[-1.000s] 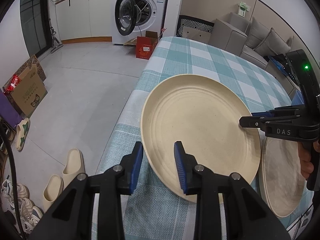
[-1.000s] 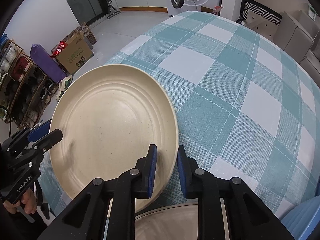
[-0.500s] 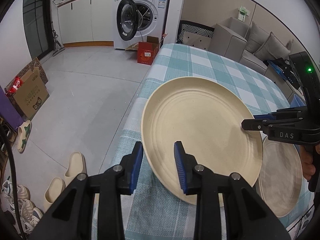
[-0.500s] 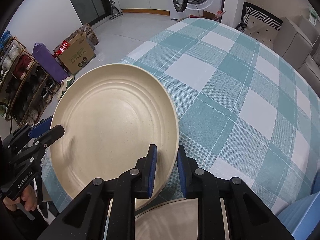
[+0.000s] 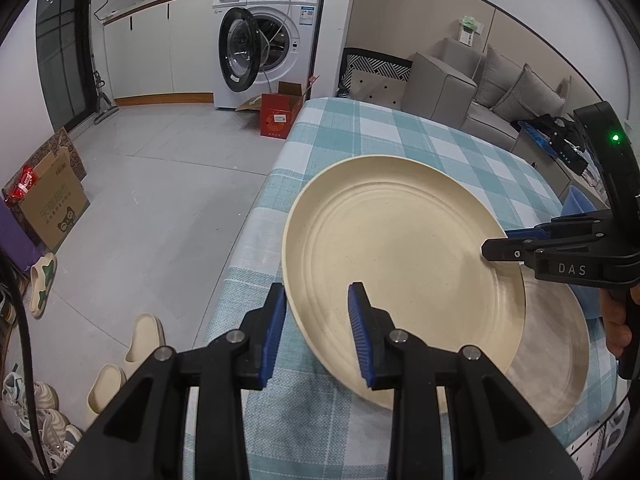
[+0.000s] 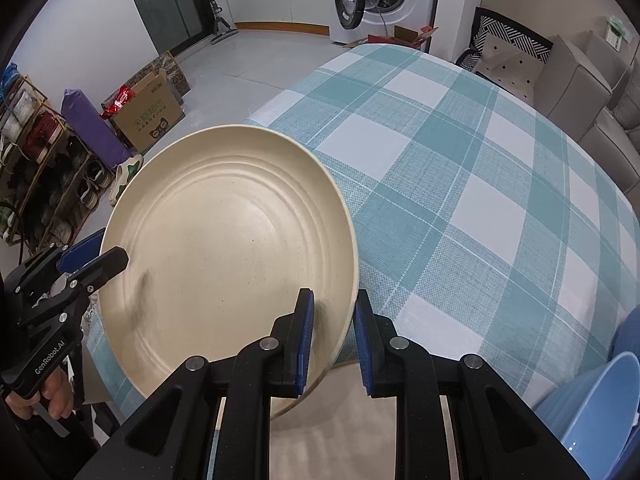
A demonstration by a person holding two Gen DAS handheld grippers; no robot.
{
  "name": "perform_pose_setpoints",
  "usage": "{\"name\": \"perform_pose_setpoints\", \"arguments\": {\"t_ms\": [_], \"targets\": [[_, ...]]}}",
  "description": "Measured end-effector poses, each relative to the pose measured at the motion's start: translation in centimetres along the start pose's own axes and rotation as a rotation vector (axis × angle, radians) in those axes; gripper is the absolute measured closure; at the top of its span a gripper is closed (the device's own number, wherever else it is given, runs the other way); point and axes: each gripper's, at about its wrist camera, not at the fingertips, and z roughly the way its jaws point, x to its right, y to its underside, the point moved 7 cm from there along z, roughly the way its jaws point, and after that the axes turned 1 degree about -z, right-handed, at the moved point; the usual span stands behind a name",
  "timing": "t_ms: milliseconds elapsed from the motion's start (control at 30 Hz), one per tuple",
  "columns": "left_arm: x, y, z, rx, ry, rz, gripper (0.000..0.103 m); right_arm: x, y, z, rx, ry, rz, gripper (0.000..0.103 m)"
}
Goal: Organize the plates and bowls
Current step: 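Lift the cream plate with both grippers and carry it toward the plate stack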
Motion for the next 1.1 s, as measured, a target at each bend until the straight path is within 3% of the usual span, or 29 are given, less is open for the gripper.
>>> {"name": "perform_pose_setpoints", "arguments": {"t_ms": [1100], "targets": [[6.2,0.3,-2.5,0.030,0.107,0.113,0.073,3.4,6.4,-5.8,0.024,0.061,0.060,0.083]]}}
